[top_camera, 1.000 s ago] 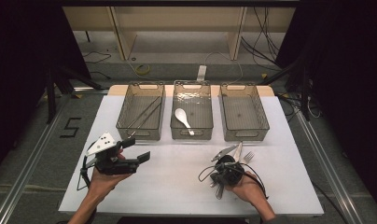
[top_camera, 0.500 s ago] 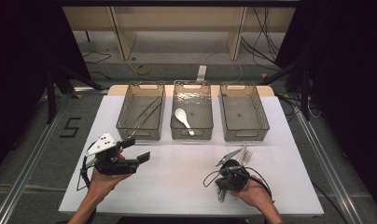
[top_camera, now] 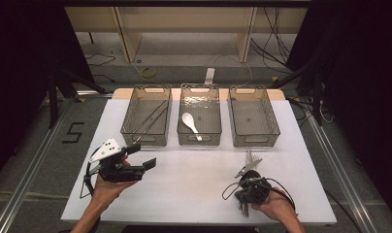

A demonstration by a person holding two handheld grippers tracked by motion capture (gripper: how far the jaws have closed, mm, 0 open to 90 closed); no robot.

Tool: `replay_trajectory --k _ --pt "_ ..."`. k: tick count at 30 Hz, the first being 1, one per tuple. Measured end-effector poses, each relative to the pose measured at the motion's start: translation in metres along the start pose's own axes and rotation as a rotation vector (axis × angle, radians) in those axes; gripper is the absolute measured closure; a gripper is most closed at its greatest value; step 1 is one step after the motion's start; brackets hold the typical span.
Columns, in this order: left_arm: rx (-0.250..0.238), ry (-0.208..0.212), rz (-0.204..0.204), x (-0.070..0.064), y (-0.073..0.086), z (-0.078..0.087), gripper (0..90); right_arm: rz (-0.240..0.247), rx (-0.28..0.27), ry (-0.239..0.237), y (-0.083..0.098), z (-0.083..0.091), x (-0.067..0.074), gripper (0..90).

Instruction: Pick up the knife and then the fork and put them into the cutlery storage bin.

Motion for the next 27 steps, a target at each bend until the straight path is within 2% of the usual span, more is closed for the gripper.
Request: replay_trajectory --k 4,15,22,26,27 --pt "0.0 0.0 -0.001 0.0 0.0 0.0 15.5 -0.017 0.017 0.019 0.006 0.005 -0.008 90.0" --pt "-0.001 0.001 -0.002 -0.001 0.0 -0.001 15.5 -0.077 0.03 0.085 0.022 0.022 -0.046 90.0" --pt "-0.002 0.001 -0.001 -0.001 0.0 -0.001 15.5 -0.121 0.034 0.117 0.027 0.029 -0.063 90.0" --pt "-0.001 0.001 -0.002 -0.001 0.0 -0.001 15.5 -0.128 0.029 0.124 0.028 0.03 -0.069 90.0" --pt "-0.001 0.001 -0.002 -0.001 0.0 -0.001 15.5 -0.127 0.028 0.113 0.028 0.031 -0.069 90.0"
Point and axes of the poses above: each handheld gripper's, and its own axes: z roughly backward along the jaws, y roughly out of its underside, x roughly to its left, the point moved 8 cm from there along -z, roughly forward along the jaws, and after that the axes turned 15 degrees about -z, right-handed, at the moved point
